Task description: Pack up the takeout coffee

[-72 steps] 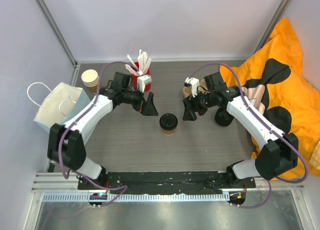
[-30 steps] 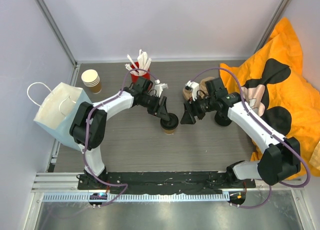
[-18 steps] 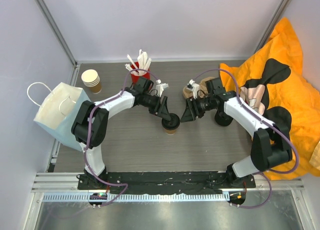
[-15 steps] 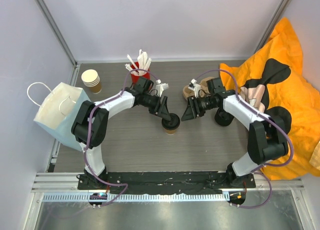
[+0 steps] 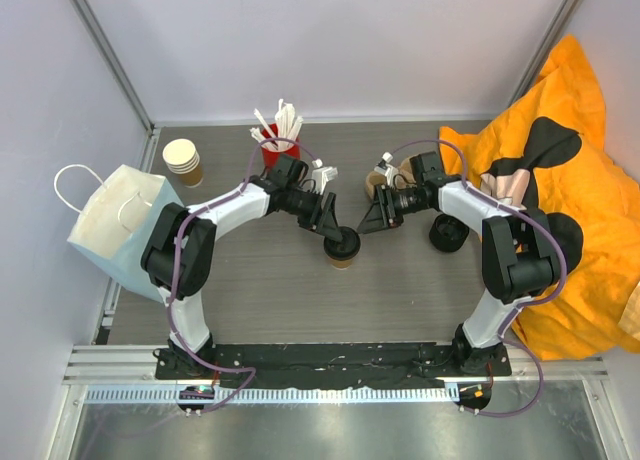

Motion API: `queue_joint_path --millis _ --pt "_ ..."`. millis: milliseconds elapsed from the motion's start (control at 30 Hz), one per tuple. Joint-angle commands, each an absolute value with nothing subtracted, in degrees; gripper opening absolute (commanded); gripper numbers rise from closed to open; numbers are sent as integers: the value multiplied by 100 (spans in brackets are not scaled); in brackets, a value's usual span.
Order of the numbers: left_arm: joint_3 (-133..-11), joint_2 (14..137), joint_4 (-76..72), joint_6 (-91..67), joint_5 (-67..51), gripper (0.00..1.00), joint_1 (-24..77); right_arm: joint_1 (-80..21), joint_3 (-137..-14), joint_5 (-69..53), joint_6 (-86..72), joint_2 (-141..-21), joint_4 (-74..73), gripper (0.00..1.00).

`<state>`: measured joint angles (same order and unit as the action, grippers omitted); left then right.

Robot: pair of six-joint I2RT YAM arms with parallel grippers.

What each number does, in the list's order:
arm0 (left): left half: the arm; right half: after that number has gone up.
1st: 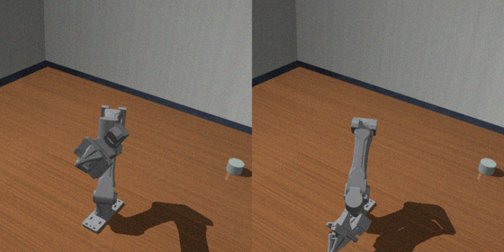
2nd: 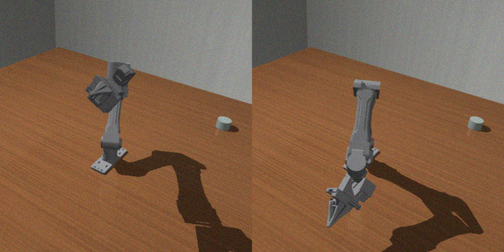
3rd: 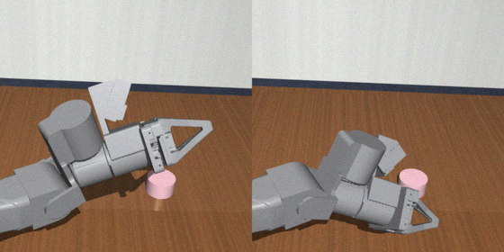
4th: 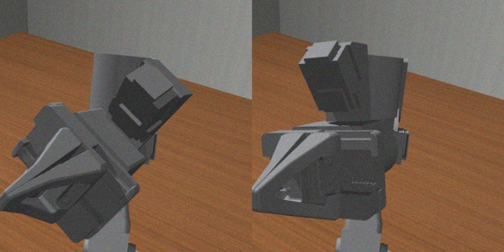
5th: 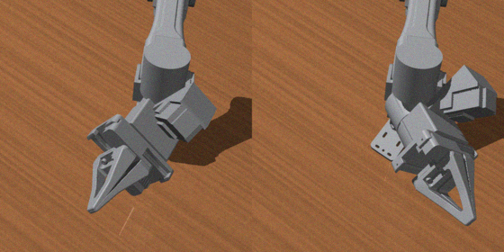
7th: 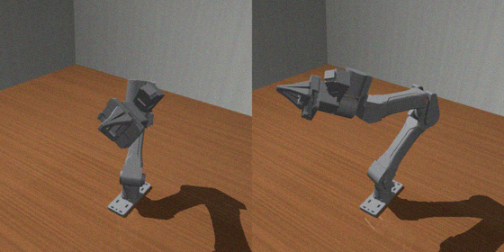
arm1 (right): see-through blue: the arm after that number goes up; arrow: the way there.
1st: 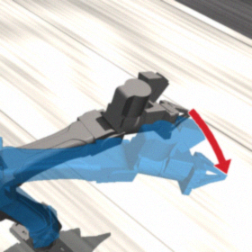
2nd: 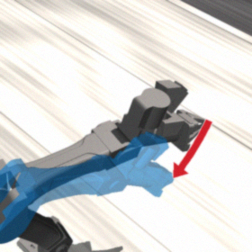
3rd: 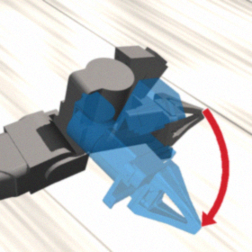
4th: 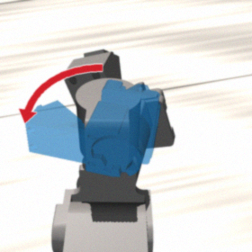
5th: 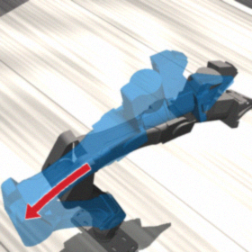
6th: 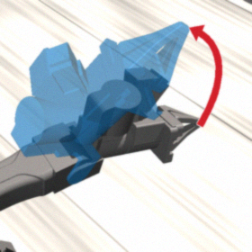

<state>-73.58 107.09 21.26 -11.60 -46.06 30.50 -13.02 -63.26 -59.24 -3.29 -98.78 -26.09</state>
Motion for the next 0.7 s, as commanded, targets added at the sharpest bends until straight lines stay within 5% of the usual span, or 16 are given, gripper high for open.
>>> queue_joint_path --millis 0,667 --pt "-7110 10890 2232 -844 -3542 52 3138 -1336 -6557 -6100 -536 -9940 -2320 41" --pt "-7040 10811 2206 -826 -3358 52 3146 -1626 -6179 -5731 -439 -10099 -2180 31"
